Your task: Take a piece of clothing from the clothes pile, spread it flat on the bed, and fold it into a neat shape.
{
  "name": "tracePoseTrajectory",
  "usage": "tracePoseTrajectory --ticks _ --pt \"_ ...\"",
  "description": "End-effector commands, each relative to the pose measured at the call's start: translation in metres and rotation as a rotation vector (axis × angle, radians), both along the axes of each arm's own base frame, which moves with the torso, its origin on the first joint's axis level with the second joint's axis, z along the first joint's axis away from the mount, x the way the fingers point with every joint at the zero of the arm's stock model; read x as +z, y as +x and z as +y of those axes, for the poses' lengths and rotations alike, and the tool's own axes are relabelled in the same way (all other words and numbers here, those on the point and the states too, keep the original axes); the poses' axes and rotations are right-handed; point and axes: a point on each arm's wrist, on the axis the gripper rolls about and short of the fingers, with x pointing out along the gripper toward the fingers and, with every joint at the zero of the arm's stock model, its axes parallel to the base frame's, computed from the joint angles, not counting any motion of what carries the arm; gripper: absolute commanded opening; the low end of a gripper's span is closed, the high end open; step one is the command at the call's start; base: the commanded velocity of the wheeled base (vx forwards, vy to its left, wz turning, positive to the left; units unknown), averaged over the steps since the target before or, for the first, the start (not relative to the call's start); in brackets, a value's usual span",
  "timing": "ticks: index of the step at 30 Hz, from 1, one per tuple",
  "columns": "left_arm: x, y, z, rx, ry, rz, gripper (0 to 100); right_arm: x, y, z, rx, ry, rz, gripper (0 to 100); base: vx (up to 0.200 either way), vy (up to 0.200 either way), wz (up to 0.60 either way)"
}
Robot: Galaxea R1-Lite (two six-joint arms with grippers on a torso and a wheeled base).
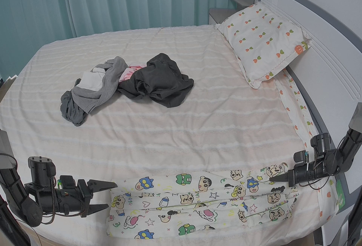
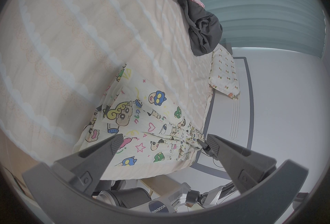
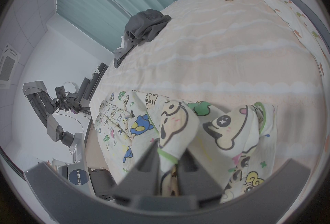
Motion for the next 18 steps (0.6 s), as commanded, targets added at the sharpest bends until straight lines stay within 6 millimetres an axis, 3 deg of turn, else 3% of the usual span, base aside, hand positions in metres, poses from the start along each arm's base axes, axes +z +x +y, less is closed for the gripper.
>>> tracePoseTrajectory --ticks 1,10,18 --pt "-0.001 -0.003 0.000 0.000 0.000 0.011 100 -0.005 0.003 -0.001 -0.008 -0.009 0.021 100 0.000 0.000 0.00" --pt "-0.001 -0.003 0.000 0.000 -0.002 0.013 100 -0.004 0.006 -0.007 -0.068 -0.079 0.008 100 0.000 0.000 0.00" --pt "-0.001 -0.003 0.000 0.001 -0.001 0.012 100 0.011 0.023 -0.022 -0.159 -0.153 -0.070 100 0.000 0.000 0.00"
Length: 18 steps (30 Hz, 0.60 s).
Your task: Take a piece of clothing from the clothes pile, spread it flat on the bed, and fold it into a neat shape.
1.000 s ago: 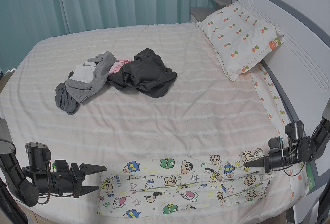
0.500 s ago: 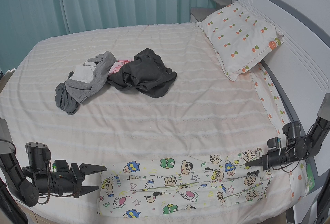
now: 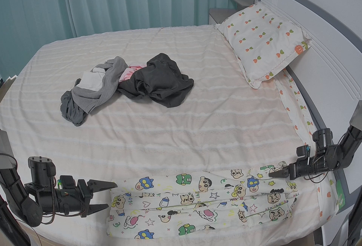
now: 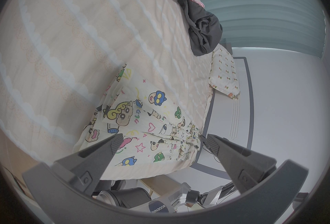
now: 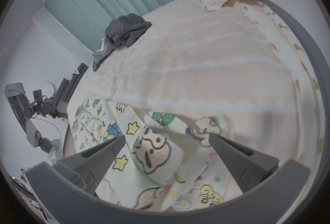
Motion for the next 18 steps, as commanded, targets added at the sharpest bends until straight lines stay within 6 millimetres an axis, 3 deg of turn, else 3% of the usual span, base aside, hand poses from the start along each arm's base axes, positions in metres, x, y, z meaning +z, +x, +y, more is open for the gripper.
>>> tracePoseTrajectory --ticks 1,6,12,18 --pt "-0.001 -0.003 0.000 0.001 0.000 0.012 100 0.018 0.010 -0.010 -0.036 -0.026 -0.084 100 0.000 0.000 0.00" --pt "-0.001 -0.003 0.000 0.001 0.000 0.012 100 0.051 0.025 -0.015 -0.091 -0.082 -0.210 100 0.000 0.000 0.00" --pt "-0.001 -0.003 0.000 0.001 0.000 0.012 100 0.063 0.038 -0.015 -0.140 -0.134 -0.257 100 0.000 0.000 0.00" --pt "-0.001 -0.003 0.000 0.000 -0.001 0.012 100 0.060 0.028 0.024 -0.034 -0.125 -0.233 100 0.000 0.000 0.00"
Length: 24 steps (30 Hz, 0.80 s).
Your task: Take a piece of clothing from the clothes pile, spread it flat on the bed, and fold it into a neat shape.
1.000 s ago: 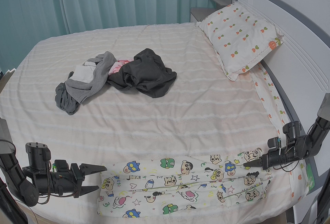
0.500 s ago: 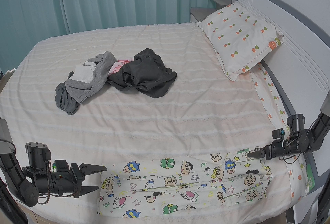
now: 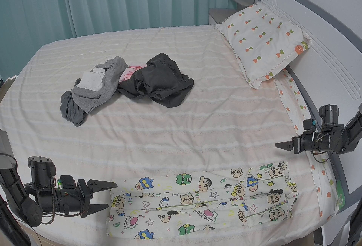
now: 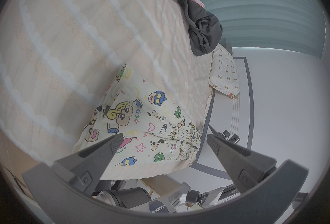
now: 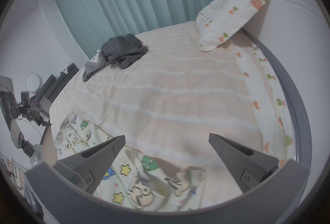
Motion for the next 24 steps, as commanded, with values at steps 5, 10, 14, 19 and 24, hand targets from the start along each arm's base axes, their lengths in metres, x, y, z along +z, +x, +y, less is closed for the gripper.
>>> tracePoseTrajectory --ticks 5,10,14,19,24 --pt "-0.001 -0.003 0.000 0.000 0.000 0.012 100 -0.014 -0.007 0.060 0.120 -0.044 0.057 100 0.000 0.000 0.00" --pt "-0.001 -0.003 0.000 0.000 0.000 0.012 100 -0.035 -0.015 0.082 0.160 -0.083 0.129 100 0.000 0.000 0.00" --pt "-0.001 -0.003 0.000 0.000 0.000 0.012 100 -0.045 -0.019 0.092 0.164 -0.121 0.161 100 0.000 0.000 0.00" --pt "-0.001 -0.003 0.000 0.000 0.000 0.012 100 -0.049 -0.019 0.095 0.160 -0.140 0.171 100 0.000 0.000 0.00" --pt "-0.001 -0.003 0.000 0.000 0.000 0.012 100 -0.050 -0.018 0.095 0.158 -0.140 0.170 100 0.000 0.000 0.00"
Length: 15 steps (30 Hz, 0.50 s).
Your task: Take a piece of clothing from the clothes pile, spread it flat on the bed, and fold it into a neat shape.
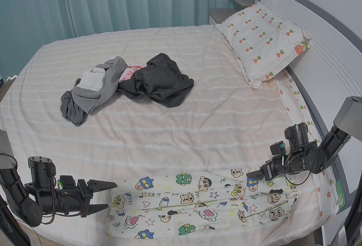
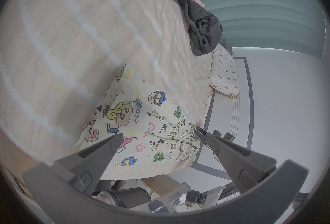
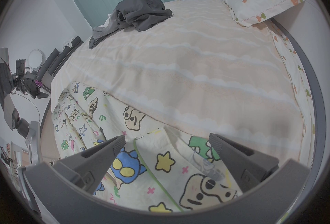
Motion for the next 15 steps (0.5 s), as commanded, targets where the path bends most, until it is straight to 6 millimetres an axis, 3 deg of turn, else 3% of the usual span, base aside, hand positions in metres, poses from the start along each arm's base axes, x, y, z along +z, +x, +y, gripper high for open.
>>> tracePoseTrajectory --ticks 1,6,7,15 --pt "-0.0010 -0.0028 0.0001 0.000 0.000 0.010 100 -0.0036 0.0012 0.0017 0.004 -0.001 0.008 100 0.000 0.000 0.00" --pt "-0.0010 -0.0028 0.0001 0.000 0.000 0.010 100 -0.0061 0.0004 0.0056 0.014 -0.005 0.015 100 0.000 0.000 0.00" --pt "-0.0010 -0.0028 0.0001 0.000 0.000 0.010 100 -0.0091 0.0003 0.0064 0.013 -0.011 0.023 0 0.000 0.000 0.00" --pt "-0.0012 -0.0027 0.0000 -0.002 0.000 0.011 100 -0.0055 -0.0029 0.0103 0.026 -0.009 0.016 0 0.000 0.000 0.00"
